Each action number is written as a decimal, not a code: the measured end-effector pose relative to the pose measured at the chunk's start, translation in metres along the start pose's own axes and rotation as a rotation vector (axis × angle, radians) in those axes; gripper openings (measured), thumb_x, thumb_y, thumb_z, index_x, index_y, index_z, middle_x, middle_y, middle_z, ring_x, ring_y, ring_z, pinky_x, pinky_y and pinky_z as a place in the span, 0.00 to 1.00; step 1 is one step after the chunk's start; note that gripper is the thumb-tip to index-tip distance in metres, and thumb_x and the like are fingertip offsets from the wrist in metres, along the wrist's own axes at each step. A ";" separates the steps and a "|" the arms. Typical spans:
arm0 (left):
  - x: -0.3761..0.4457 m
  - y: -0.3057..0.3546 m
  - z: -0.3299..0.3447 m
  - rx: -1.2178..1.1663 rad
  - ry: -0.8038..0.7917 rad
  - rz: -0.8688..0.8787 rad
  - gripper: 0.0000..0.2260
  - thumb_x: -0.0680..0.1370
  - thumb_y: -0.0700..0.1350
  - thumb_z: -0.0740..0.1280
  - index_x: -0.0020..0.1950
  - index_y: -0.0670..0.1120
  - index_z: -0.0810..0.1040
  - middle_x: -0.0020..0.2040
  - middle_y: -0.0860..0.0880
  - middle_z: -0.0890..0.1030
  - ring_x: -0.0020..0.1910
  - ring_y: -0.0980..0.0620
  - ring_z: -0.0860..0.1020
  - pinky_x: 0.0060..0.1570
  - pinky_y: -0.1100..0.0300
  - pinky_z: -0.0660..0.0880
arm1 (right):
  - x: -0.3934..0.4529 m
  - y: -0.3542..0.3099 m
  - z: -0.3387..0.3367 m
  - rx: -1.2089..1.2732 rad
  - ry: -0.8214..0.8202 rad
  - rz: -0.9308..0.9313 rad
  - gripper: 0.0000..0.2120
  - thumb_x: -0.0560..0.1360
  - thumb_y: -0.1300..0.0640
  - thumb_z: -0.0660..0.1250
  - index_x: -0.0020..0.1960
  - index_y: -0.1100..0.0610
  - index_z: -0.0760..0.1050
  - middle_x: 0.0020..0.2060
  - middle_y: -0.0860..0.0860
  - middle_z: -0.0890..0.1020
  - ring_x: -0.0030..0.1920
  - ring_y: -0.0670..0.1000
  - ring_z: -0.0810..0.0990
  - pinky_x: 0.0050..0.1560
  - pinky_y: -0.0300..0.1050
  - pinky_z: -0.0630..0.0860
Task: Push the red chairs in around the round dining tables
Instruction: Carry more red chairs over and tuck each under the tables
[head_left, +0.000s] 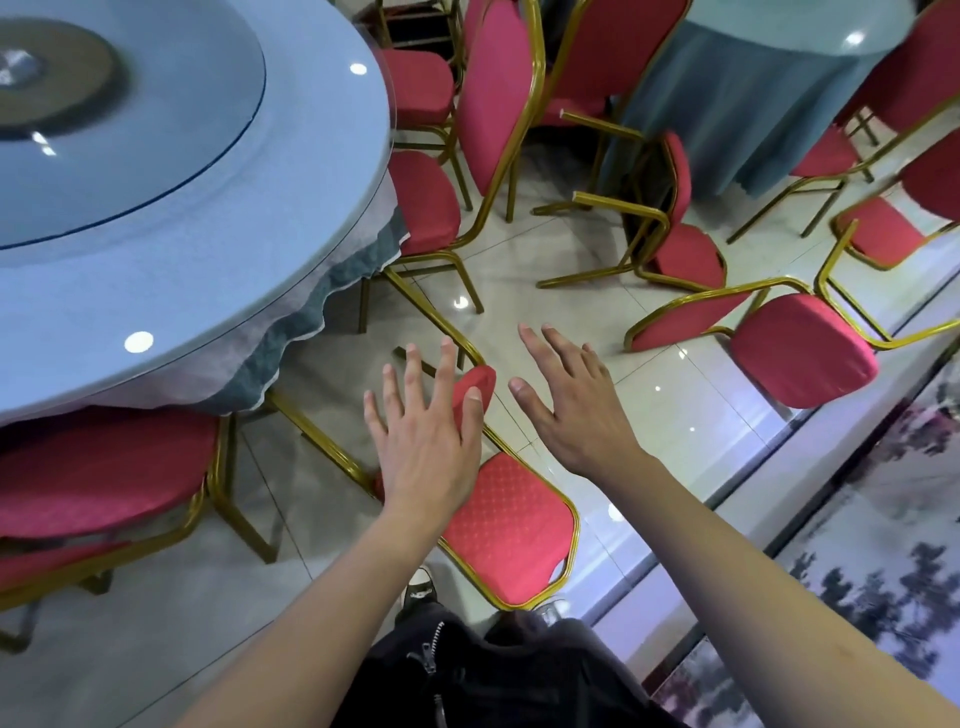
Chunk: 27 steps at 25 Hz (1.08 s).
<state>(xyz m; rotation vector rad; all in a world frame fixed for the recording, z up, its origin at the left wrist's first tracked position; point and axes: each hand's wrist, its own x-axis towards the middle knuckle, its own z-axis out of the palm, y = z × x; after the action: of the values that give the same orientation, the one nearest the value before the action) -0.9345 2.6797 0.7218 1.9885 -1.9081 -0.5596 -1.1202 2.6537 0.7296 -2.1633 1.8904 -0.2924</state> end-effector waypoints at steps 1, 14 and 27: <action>0.004 0.001 0.001 -0.006 0.006 -0.009 0.26 0.83 0.64 0.39 0.82 0.62 0.43 0.83 0.47 0.51 0.82 0.42 0.49 0.78 0.38 0.46 | 0.004 0.001 0.000 0.003 -0.003 -0.016 0.29 0.85 0.36 0.48 0.83 0.42 0.48 0.81 0.52 0.59 0.81 0.52 0.56 0.81 0.55 0.49; 0.018 0.061 0.067 0.009 0.216 -0.424 0.27 0.82 0.65 0.39 0.82 0.62 0.46 0.83 0.48 0.52 0.82 0.43 0.50 0.78 0.40 0.47 | 0.092 0.079 0.018 0.049 -0.184 -0.433 0.29 0.84 0.35 0.47 0.83 0.42 0.49 0.80 0.51 0.60 0.79 0.51 0.55 0.79 0.54 0.51; -0.036 0.102 0.076 0.009 0.304 -0.755 0.29 0.80 0.65 0.38 0.82 0.61 0.45 0.83 0.49 0.51 0.82 0.45 0.48 0.78 0.42 0.47 | 0.088 0.106 0.005 0.053 -0.262 -0.638 0.30 0.83 0.35 0.44 0.83 0.41 0.46 0.81 0.50 0.58 0.81 0.52 0.55 0.82 0.54 0.48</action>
<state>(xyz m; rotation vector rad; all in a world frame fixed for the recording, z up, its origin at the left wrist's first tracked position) -1.0614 2.7134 0.7075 2.5965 -0.9497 -0.3811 -1.2060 2.5539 0.6900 -2.5619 1.0103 -0.1567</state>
